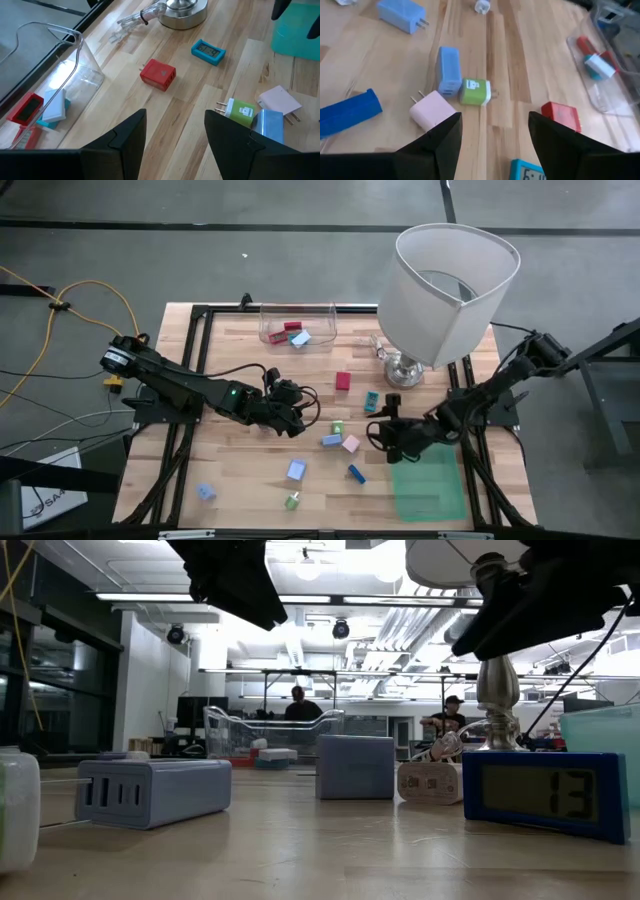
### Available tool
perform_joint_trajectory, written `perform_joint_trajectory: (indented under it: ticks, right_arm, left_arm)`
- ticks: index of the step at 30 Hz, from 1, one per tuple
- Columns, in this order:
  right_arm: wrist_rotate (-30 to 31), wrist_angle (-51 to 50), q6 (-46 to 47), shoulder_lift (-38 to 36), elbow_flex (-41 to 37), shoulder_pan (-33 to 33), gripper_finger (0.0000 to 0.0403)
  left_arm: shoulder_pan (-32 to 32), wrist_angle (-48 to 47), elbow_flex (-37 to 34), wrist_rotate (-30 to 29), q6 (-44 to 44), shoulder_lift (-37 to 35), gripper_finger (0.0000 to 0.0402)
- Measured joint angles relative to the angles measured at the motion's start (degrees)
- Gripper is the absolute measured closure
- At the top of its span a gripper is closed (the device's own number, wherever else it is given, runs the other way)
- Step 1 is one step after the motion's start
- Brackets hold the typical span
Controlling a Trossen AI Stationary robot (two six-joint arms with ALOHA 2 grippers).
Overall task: Pick & Place Office items
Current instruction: Put the light blue digital clock into the transparent bin
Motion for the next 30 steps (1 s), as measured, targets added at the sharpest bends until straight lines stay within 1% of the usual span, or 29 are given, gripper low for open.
perform_joint_trajectory:
  ticks: [3, 12, 16, 18, 22, 27, 30]
  right_arm:
    - [-1.43, -0.19, 0.21, 0.00, 0.10, -1.30, 0.0188]
    - [-1.58, -0.31, 2.88, 0.00, 0.10, -4.09, 0.0188]
    - [-1.59, -2.57, 3.22, -0.02, 0.10, -4.95, 0.0188]
    - [-1.67, -4.55, 5.58, -0.02, 0.10, -5.73, 0.0188]
    - [-1.91, -8.03, 13.34, -0.01, 0.10, -7.74, 0.0188]
    - [-7.09, -9.54, 19.75, -0.02, 0.07, -11.17, 0.0188]
    - [-7.67, -9.32, 20.96, -0.02, -1.00, -12.93, 0.0188]
  left_arm:
    - [-0.01, 0.12, 0.00, 0.00, 0.00, 0.00, 0.0209]
    - [0.00, 0.17, 0.00, 0.01, 0.00, 0.00, 0.0209]
    - [0.00, 0.16, 0.00, 0.00, 0.00, 0.00, 0.0209]
    - [-0.01, 0.18, 0.00, 0.00, 0.00, 0.00, 0.0209]
    - [0.00, 0.16, 0.00, 0.00, 0.00, 0.00, 0.0209]
    - [-0.01, 0.16, 0.00, 0.02, 0.00, 0.00, 0.0209]
    - [-0.02, 0.16, 0.00, 0.02, 0.00, 0.00, 0.0209]
